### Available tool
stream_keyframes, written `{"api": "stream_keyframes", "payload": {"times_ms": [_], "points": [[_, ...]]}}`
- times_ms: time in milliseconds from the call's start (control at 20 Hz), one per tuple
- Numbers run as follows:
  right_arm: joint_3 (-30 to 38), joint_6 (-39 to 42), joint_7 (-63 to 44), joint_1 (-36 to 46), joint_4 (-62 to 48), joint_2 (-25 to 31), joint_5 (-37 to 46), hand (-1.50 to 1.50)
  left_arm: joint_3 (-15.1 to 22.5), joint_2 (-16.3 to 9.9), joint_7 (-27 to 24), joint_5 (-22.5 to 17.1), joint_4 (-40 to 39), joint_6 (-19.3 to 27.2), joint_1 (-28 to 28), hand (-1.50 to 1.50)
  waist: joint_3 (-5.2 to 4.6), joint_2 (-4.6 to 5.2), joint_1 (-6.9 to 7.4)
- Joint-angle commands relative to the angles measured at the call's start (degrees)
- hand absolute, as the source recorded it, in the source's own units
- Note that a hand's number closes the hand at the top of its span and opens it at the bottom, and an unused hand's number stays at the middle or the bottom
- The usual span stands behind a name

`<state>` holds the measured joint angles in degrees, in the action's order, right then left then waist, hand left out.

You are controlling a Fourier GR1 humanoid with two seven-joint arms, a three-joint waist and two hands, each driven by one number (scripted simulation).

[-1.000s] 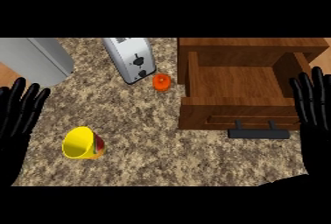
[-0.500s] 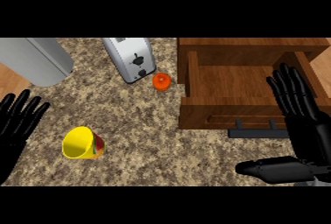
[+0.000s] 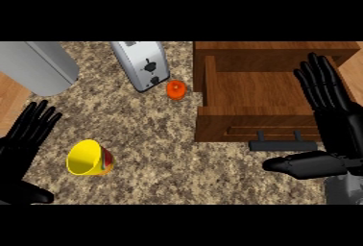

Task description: Pick up the cup, place it into the drawer and close the drawer

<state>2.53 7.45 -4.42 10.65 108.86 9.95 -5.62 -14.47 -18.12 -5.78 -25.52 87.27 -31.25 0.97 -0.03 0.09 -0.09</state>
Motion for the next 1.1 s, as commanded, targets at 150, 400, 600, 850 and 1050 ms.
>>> {"api": "stream_keyframes", "payload": {"times_ms": [150,400,600,850,1050], "points": [[1.20,0.90,0.41,0.76,-0.28,0.64,0.14,-1.50,-2.03,-1.13,-14.83,10.75,-18.00,-5.10,-0.61,-1.50,-0.03,-0.01,-0.12],[0.46,0.08,2.85,2.97,-4.44,-1.20,2.06,-1.50,-0.70,-0.41,-19.65,16.88,-29.36,-1.93,-7.34,-1.50,-0.02,0.02,-0.10],[4.21,2.44,-0.93,3.39,-2.19,1.63,-1.92,-1.50,0.09,0.20,-28.29,21.70,-35.91,-0.33,-6.80,-1.50,0.00,-0.05,-0.03],[2.17,-0.15,-3.37,4.53,-0.08,-0.27,-0.37,-1.50,0.82,-1.03,-38.81,27.77,-54.36,2.94,-15.37,-1.50,-0.07,0.07,-0.57],[2.54,1.65,-2.34,3.06,0.48,0.81,-0.50,-1.50,0.82,-3.45,-47.41,29.52,-63.94,1.70,-17.34,-1.50,-0.15,0.24,-0.96]]}}
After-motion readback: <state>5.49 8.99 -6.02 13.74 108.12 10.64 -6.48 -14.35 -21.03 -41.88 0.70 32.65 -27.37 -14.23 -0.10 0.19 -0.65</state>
